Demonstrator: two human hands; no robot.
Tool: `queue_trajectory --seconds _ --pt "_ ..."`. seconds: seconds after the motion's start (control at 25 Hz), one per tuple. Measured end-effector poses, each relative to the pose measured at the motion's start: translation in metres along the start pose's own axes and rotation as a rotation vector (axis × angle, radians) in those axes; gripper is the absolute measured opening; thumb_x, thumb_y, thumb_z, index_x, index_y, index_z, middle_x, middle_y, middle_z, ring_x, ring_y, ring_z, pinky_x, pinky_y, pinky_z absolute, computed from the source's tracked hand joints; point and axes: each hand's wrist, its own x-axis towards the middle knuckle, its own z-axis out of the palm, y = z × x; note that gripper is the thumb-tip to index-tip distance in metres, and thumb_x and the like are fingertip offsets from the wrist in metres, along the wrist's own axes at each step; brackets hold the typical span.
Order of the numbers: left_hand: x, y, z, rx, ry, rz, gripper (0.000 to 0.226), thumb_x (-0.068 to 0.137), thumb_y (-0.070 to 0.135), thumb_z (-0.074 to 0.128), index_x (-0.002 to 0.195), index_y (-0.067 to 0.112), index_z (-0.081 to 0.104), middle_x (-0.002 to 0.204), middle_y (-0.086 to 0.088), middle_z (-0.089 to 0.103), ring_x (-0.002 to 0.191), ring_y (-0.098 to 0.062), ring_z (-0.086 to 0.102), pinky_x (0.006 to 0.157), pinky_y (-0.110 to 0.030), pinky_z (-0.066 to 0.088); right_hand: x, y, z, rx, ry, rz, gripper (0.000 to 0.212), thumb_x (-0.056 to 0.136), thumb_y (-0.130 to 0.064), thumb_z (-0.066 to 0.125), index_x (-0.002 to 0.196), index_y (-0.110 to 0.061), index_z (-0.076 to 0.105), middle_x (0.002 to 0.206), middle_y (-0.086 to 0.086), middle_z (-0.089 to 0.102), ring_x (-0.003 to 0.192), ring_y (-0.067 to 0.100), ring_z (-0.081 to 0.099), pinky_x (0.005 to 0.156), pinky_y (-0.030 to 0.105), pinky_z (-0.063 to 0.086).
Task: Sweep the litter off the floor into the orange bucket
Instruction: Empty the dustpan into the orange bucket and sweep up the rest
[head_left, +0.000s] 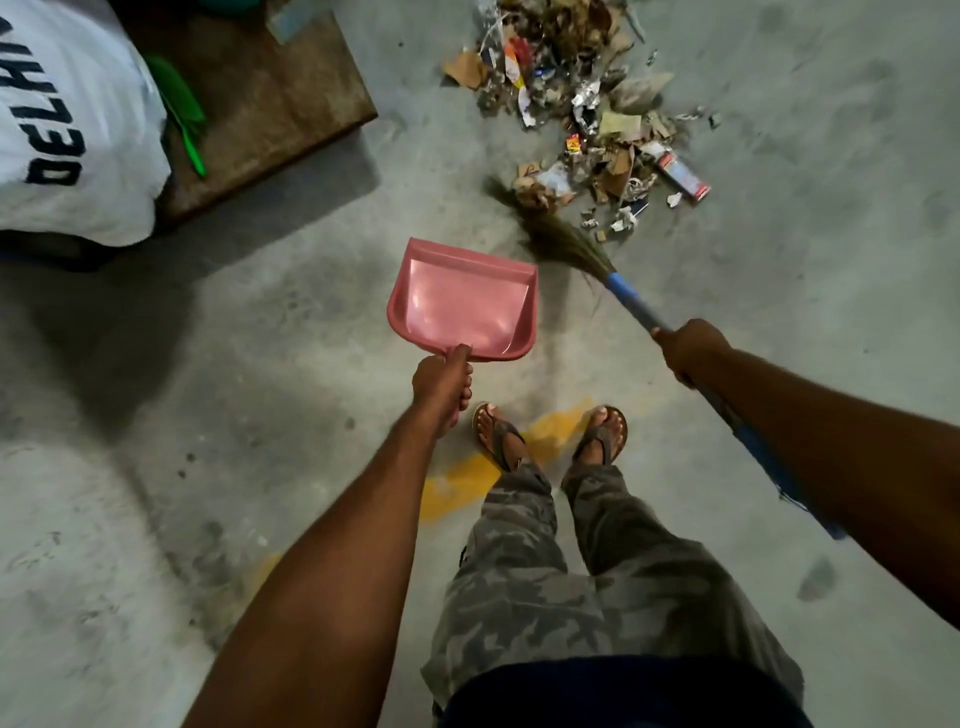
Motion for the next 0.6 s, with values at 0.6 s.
queue_trajectory --seconds 0.6 --pt "-0.039 0.028 0.097 0.150 -0.035 0.038 0.031 0.094 0.034 0.061 0.073 0.011 0.062 0.059 -0.003 0.056 0.039 -0.013 0.045 0.042 -0.022 0.037 -0.013 0.113 -0.036 0.135 -0.063 0.056 0.047 0.099 -0.043 0.058 0.095 0.004 0.063 0.068 0.016 0.061 0.045 0.025 0.054 0.046 0.028 0.043"
